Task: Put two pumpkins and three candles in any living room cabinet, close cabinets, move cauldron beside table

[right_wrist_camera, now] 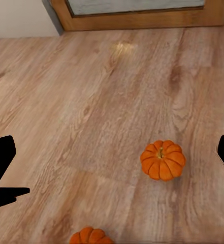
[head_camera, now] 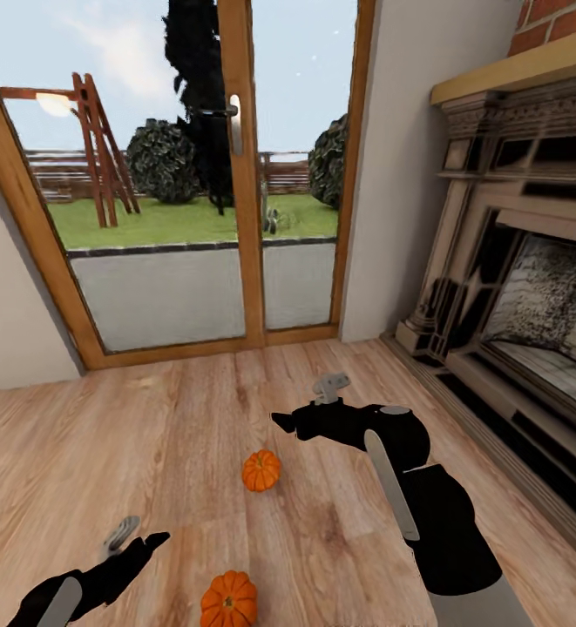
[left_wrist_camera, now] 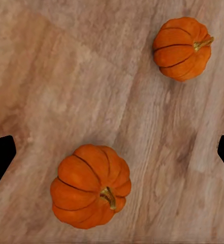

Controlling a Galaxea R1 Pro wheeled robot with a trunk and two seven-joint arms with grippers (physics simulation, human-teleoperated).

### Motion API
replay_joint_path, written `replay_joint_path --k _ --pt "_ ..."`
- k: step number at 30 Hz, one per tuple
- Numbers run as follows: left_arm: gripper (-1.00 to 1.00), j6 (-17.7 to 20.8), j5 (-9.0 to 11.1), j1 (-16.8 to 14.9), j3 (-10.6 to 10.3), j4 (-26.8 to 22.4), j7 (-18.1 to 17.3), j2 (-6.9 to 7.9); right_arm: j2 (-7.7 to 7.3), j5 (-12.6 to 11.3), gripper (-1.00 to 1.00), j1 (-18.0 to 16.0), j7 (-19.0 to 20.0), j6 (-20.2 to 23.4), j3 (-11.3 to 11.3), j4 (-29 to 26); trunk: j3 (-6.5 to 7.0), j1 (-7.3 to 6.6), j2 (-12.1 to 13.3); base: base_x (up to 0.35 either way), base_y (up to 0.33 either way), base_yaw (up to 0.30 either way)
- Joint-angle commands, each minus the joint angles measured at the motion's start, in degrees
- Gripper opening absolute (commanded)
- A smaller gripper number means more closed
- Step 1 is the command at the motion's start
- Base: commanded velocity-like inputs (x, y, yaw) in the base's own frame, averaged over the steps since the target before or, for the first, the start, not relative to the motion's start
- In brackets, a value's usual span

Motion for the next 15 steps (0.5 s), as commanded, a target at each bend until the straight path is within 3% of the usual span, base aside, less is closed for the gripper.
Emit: replay_joint_path --k 1,2,8,9,10,15 --pt "1.0 1.49 0.1 -0.13 0.2 -0.25 -0.18 0.01 0.0 -0.3 1.0 -0.06 -0.11 0.31 -0.03 -0.01 -0.05 -0.01 -0.02 0.001 0.0 -0.281" --pt "1.0 3.21 -0.15 -0.26 0.09 -1.71 -0.43 0.04 -0.08 -0.37 1.0 -0.18 -0.06 0.39 -0.47 -0.01 -0.28 0.01 -0.04 0.0 0.0 -0.278" --pt "1.0 4.35 -0.96 -0.33 -0.44 -2.33 -2.93 0.17 -0.05 -0.48 1.0 -0.27 0.1 0.45 -2.74 -0.01 -1.6 0.17 -0.12 0.0 0.0 -0.143" --pt "1.0 5.56 -1.17 -0.38 -3.02 -2.24 -4.51 0.81 0.04 -0.5 1.0 -0.26 0.15 0.46 -3.07 -0.01 -1.83 0.19 -0.13 0.0 0.0 -0.007" --pt "1.0 5.95 -1.16 -0.39 -3.78 -2.14 -4.95 1.12 0.1 -0.5 1.0 -0.26 0.15 0.46 -3.09 -0.01 -2.05 0.22 -0.14 0.0 0.0 -0.004" --pt "1.0 6.63 -1.18 -0.41 -4.9 -1.61 -5.88 1.63 0.21 -0.5 1.0 -0.23 0.15 0.46 -3.11 -0.01 -3.16 0.35 -0.21 0.0 0.0 -0.084"
